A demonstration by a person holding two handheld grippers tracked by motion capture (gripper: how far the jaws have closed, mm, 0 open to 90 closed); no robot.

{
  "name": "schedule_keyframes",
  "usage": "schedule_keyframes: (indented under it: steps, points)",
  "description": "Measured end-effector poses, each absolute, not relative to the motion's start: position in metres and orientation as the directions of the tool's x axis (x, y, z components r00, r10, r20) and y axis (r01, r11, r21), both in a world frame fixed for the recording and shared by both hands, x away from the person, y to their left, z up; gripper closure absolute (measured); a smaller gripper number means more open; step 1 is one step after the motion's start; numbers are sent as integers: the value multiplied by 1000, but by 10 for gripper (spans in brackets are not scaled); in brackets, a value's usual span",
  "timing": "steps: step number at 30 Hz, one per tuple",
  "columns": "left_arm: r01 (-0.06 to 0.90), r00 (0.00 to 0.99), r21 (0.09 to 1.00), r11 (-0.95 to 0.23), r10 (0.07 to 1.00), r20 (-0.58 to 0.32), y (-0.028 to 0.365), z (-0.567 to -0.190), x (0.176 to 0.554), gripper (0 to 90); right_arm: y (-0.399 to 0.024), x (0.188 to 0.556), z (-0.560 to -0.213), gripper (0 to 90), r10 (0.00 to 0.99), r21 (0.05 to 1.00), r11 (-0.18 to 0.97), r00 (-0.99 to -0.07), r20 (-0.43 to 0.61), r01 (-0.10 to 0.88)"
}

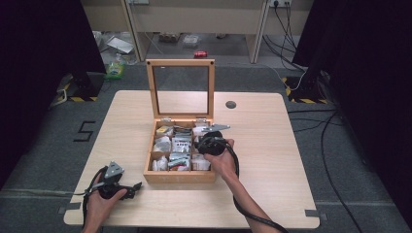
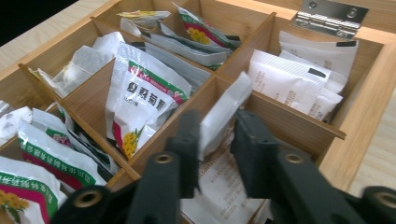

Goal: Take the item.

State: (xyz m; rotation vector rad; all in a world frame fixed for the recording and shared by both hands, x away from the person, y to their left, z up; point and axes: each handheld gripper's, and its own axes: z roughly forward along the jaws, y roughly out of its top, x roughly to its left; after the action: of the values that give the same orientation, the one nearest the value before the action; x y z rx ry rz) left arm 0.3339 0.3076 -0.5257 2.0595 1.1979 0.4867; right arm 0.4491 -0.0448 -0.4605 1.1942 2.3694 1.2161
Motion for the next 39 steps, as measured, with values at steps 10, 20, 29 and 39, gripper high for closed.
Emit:
schedule_keyframes:
  steps: [10, 20, 29, 39]
  points:
    - [603, 503, 725, -332, 864, -23, 308, -526, 334, 0, -55, 444, -449, 855, 739, 802, 293, -655, 156, 521]
    - [603, 503, 725, -331, 864, -23, 308, -526, 334, 0, -82, 441, -428, 863, 735, 847, 214, -651, 189, 487]
    - [603, 503, 725, -331, 864, -23, 308, -526, 334, 0, -92, 436, -413, 863, 727, 867, 189, -659, 192, 461]
    - [603, 503, 725, -331, 864, -23, 308, -526, 334, 0, -105, 432, -403, 863, 730, 881, 174, -658, 185, 440]
